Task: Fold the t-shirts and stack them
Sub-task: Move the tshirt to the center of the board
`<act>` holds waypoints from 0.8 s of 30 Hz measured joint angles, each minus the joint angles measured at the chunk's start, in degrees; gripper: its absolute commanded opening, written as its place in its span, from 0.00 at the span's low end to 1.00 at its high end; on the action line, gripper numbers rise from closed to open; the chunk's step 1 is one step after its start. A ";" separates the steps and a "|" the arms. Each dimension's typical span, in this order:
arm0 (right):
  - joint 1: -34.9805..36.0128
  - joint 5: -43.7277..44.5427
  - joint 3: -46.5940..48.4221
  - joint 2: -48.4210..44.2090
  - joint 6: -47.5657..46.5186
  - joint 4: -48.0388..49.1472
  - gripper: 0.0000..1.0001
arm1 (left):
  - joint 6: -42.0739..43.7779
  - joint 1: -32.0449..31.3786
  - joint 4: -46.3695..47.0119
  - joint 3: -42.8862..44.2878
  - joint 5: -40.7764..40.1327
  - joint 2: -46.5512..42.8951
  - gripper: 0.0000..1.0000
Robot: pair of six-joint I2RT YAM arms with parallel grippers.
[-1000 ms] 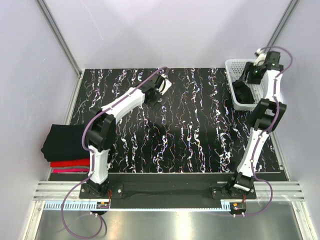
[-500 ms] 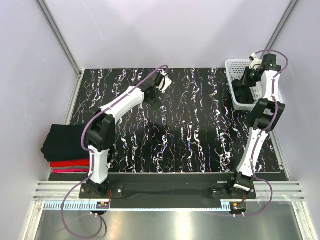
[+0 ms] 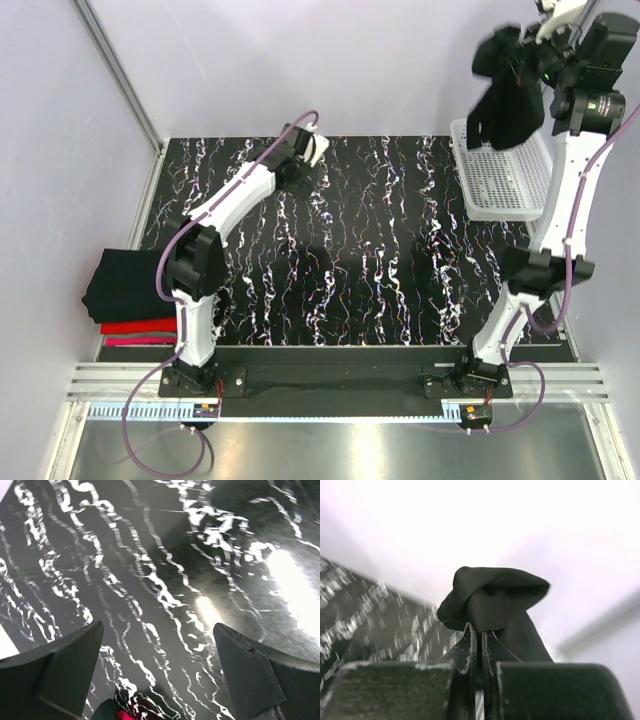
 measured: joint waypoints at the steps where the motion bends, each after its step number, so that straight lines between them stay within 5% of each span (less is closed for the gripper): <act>1: 1.81 -0.44 -0.02 -2.82 -0.83 1.70 0.00 | -0.42 0.74 0.04 0.33 0.04 -0.07 0.99; 6: 12.09 -3.41 1.92 -9.66 -1.99 7.39 0.00 | -2.32 3.34 -0.02 0.48 0.09 -1.42 0.99; 11: 13.99 -5.03 3.21 -8.68 2.01 11.10 0.05 | -3.41 4.55 0.13 0.37 -0.26 -3.48 0.99; 13: 13.88 -5.11 0.76 -8.33 3.61 12.35 0.18 | -3.80 4.90 0.35 0.04 -0.28 -4.48 0.99; 18: 13.88 -2.01 -17.86 -9.64 5.42 14.86 0.91 | -4.02 5.73 0.68 -1.79 -0.33 -6.78 0.99; 24: 13.77 1.16 -45.29 -9.18 1.03 11.65 0.93 | -4.11 6.14 0.90 -4.96 -0.37 -7.78 0.99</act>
